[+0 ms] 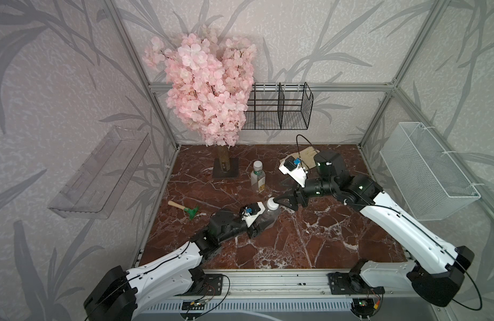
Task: Screw on the bottle caps
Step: Place the plastic bottle at the center of the board.
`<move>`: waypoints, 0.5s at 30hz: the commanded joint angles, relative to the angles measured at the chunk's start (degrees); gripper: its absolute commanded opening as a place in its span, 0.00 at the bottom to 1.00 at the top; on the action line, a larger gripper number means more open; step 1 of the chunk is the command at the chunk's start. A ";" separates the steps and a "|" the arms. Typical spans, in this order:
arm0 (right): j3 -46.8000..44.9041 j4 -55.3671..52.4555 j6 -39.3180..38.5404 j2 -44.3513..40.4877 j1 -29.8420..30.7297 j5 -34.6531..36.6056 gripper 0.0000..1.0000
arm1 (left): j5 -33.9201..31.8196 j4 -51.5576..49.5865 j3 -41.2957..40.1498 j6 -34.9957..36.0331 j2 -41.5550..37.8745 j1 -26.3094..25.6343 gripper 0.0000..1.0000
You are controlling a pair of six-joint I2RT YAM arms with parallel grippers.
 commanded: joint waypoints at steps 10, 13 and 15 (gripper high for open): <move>-5.36 4.91 -4.27 0.42 0.11 -4.90 0.85 | 0.86 2.03 1.03 0.77 -0.50 -0.27 0.61; -6.48 6.17 -4.24 0.37 0.14 -5.50 0.84 | 0.79 2.00 1.03 0.78 -0.41 -0.26 0.61; -7.12 7.26 -3.89 0.26 0.18 -6.27 0.80 | 0.78 1.96 1.02 0.78 -0.46 -0.23 0.61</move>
